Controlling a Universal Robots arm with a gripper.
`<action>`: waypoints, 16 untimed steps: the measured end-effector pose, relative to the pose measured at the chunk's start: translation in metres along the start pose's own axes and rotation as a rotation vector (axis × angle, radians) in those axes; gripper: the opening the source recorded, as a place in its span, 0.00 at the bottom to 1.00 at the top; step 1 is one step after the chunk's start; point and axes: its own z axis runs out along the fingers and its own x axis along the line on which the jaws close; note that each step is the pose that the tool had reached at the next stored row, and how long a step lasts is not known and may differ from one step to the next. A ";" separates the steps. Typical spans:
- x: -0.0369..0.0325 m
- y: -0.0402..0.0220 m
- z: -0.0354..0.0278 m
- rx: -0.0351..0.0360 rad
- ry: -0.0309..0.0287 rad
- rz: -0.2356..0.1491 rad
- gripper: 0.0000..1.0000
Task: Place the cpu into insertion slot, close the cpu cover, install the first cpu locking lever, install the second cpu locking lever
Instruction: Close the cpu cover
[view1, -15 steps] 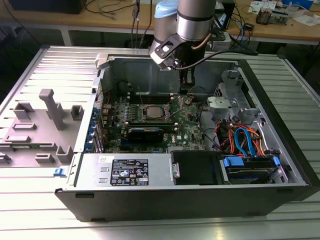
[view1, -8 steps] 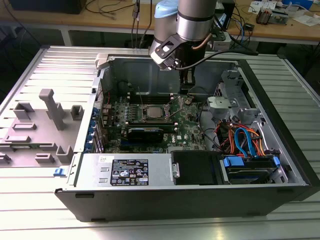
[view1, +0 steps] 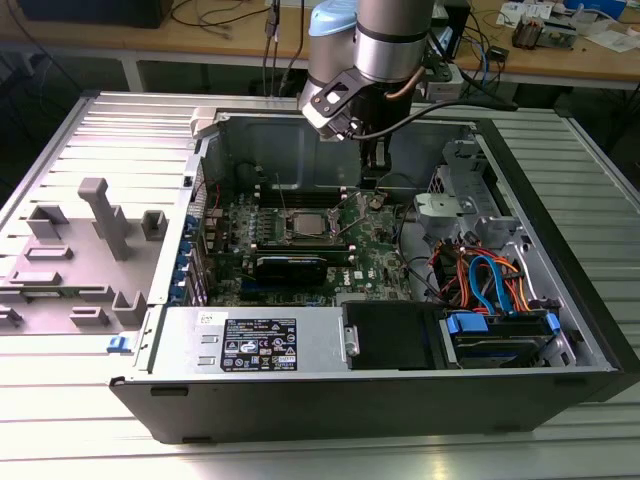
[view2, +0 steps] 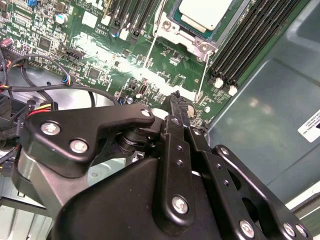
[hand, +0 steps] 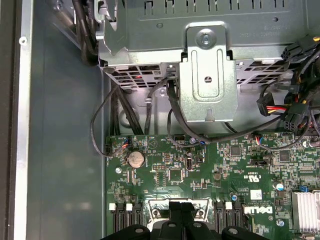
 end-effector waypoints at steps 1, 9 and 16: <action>0.0001 0.0022 0.0005 0.0002 0.0003 -0.001 0.11; 0.0000 0.0122 0.0117 0.0107 0.0024 -0.072 0.11; -0.0001 0.0174 0.0211 0.0239 0.0040 -0.107 0.11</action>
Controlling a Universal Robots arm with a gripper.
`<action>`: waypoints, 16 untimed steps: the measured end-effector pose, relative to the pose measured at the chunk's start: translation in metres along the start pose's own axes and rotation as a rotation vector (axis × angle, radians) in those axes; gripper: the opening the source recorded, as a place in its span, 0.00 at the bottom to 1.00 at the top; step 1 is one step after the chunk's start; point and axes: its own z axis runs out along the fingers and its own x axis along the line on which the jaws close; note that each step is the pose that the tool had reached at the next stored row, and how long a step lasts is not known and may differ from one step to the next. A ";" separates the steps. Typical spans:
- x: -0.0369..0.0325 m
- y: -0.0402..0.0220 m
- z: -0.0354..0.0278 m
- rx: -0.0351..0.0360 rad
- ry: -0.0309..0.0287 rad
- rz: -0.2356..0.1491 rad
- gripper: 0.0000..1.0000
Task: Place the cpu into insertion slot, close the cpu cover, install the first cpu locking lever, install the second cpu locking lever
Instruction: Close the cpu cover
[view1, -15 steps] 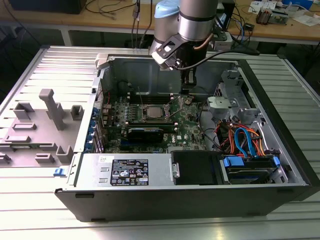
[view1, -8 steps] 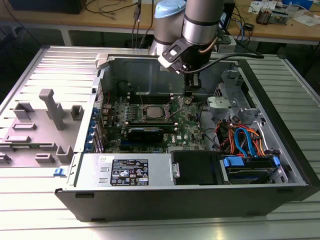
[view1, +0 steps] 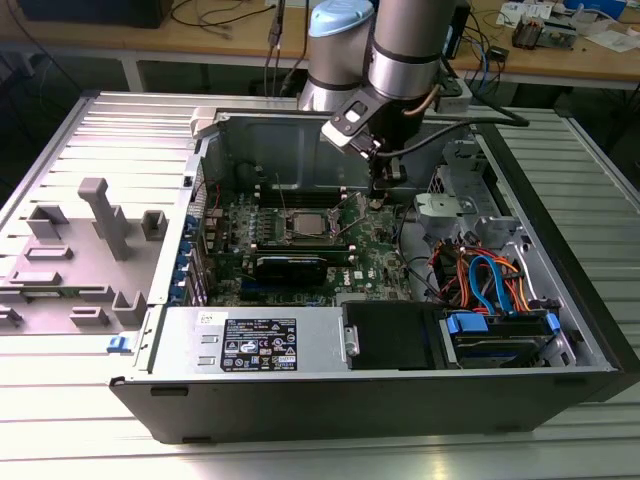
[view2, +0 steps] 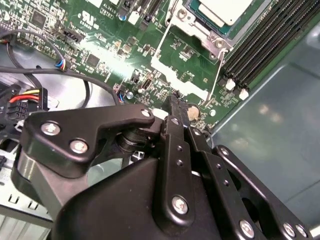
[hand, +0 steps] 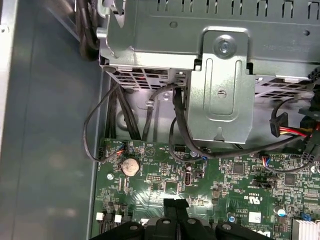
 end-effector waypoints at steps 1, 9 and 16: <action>-0.0001 0.0007 0.0013 0.0018 0.0002 -0.001 0.11; -0.0009 0.0061 0.0142 0.0032 0.0002 -0.003 0.11; -0.0006 0.0024 0.0193 0.0148 0.0013 -0.004 0.11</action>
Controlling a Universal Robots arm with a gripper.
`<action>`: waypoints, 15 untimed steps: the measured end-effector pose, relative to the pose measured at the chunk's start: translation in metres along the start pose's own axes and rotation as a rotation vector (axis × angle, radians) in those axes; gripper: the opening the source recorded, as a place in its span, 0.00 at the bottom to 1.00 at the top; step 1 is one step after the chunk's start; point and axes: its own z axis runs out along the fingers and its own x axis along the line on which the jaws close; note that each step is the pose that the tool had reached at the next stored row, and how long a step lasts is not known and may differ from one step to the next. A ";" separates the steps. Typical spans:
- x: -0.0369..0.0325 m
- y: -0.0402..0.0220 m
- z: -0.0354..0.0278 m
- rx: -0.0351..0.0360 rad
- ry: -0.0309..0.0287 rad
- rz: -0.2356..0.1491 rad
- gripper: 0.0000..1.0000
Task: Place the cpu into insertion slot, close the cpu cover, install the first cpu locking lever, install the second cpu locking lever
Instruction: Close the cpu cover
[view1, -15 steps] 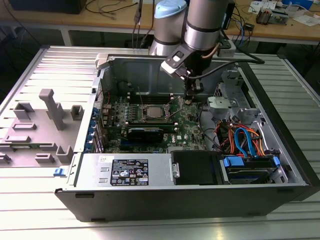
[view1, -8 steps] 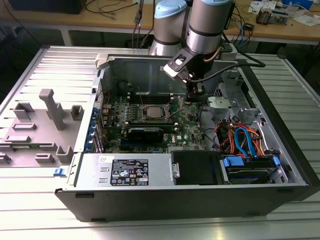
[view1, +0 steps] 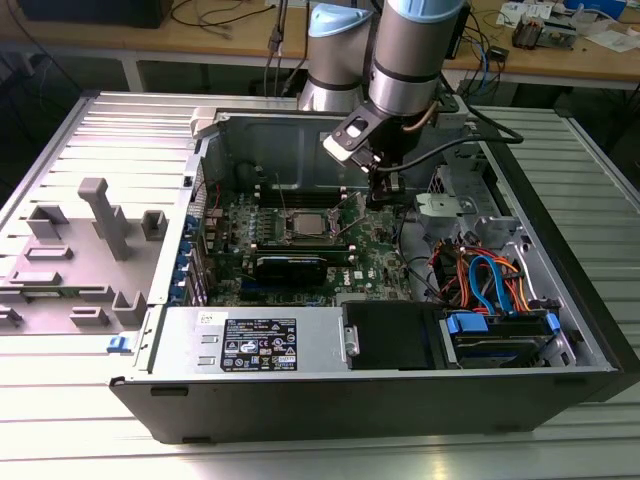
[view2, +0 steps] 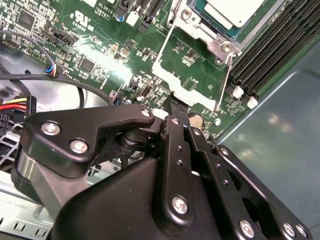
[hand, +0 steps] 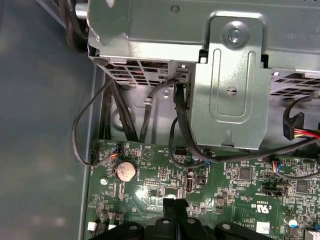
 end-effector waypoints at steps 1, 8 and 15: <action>0.0003 -0.0009 0.0001 0.0007 0.0004 0.000 0.11; 0.0014 -0.0074 -0.0018 0.0029 0.0006 0.000 0.11; 0.0028 -0.0187 -0.0025 0.0030 0.0006 0.000 0.11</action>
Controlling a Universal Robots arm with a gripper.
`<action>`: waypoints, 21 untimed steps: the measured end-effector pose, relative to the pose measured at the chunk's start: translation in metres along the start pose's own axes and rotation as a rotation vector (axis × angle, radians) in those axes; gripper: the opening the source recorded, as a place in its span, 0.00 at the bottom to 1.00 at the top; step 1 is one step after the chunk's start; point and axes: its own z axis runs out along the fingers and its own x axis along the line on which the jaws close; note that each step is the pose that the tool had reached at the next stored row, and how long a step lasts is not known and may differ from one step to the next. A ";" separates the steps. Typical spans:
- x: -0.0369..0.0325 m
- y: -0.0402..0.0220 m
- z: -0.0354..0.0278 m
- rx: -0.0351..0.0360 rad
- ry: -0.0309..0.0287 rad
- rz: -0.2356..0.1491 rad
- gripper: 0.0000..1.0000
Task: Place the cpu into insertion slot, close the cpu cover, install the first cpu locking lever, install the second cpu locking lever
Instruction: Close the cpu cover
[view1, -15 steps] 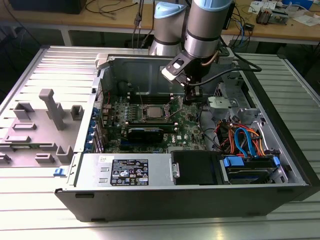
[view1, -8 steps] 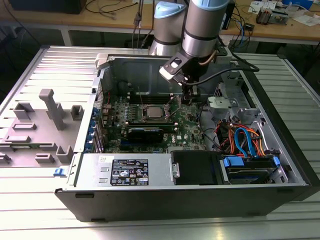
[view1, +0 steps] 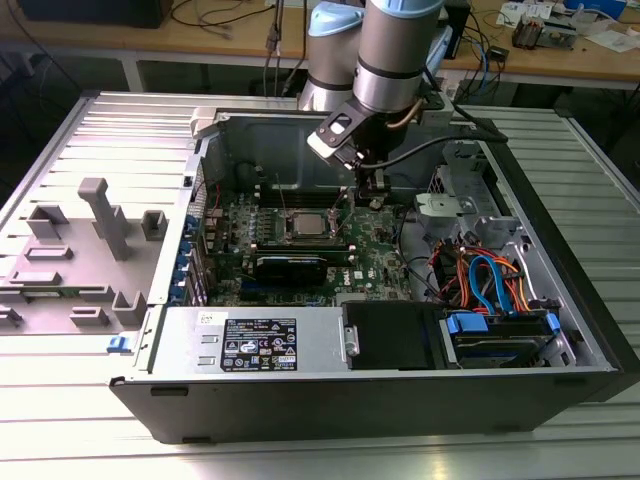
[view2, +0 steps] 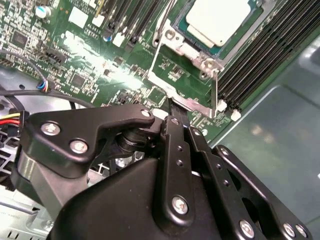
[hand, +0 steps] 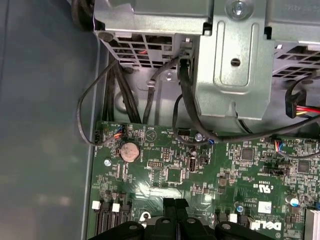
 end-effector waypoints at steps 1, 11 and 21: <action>0.0000 -0.0001 0.0000 0.0000 0.0000 0.000 0.11; 0.0004 -0.0038 0.0001 0.0000 0.0001 0.000 0.11; 0.0005 -0.0056 0.0000 0.0000 0.0000 0.000 0.11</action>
